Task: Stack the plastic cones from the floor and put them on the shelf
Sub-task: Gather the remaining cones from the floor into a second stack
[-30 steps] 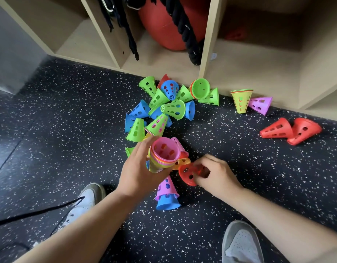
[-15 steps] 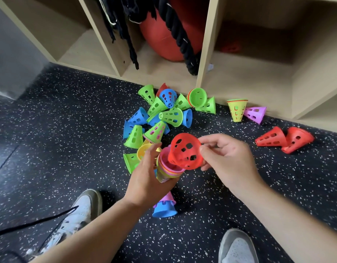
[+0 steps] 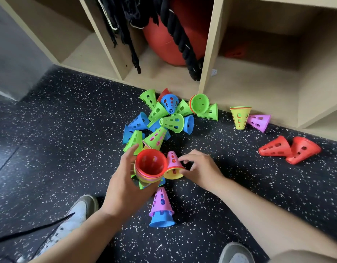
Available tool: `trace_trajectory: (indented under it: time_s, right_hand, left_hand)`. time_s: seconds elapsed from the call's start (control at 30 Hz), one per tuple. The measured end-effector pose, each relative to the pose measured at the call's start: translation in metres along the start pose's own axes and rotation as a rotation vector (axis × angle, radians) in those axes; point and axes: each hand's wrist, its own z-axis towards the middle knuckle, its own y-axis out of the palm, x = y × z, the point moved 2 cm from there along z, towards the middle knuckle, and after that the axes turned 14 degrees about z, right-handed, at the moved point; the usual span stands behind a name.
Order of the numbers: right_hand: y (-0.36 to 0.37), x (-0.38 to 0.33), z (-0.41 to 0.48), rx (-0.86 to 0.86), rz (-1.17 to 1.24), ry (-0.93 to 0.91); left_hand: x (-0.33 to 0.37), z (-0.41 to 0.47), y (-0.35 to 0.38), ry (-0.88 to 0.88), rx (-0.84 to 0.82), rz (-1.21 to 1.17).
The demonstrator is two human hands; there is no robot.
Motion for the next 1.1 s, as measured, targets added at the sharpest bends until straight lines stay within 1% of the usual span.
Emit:
trace_trajectory:
  time_s: [0.1, 0.2, 0.37, 0.43, 0.47, 0.53, 0.6, 0.67, 0.77, 0.87, 1.0, 1.1]
  right_hand:
    - [-0.002, -0.005, 0.0, 0.097, 0.064, -0.01]
    - [-0.018, -0.026, -0.013, 0.255, 0.191, -0.02]
    - [-0.057, -0.084, -0.046, 0.45, 0.641, 0.055]
    - [-0.065, -0.102, -0.052, 0.465, 0.802, 0.088]
    - [-0.066, -0.108, -0.054, 0.432, 0.841, 0.103]
    - [-0.062, -0.116, -0.056, 0.316, 0.846, 0.129]
    - [-0.057, -0.118, -0.057, 0.228, 0.789, 0.14]
    - [-0.058, -0.115, -0.053, 0.251, 0.711, 0.119]
    - [-0.066, -0.102, -0.036, 0.36, 0.61, 0.122]
    - [-0.068, -0.078, 0.001, 0.425, 0.575, 0.2]
    - [-0.052, -0.048, 0.06, 0.365, 0.602, 0.345]
    - [-0.034, -0.036, 0.092, 0.337, 0.59, 0.394]
  left_hand:
    - [-0.004, 0.002, -0.002, 0.012, -0.013, 0.013]
    - [-0.009, 0.003, 0.001, 0.009, -0.025, 0.019]
    - [-0.003, 0.003, 0.015, 0.005, -0.052, -0.007]
    - [0.004, 0.004, 0.02, 0.024, -0.063, -0.026]
    - [0.008, 0.004, 0.022, 0.042, -0.061, -0.043]
    - [0.017, 0.007, 0.026, 0.084, -0.042, -0.083]
    - [0.025, 0.011, 0.027, 0.102, -0.004, -0.121]
    - [0.034, 0.016, 0.026, 0.112, 0.024, -0.165]
    - [0.037, 0.021, 0.025, 0.099, 0.052, -0.191]
    - [0.033, 0.025, 0.025, 0.061, 0.055, -0.186]
    - [0.023, 0.03, 0.023, 0.013, 0.051, -0.158]
    - [0.019, 0.034, 0.018, -0.004, 0.051, -0.143]
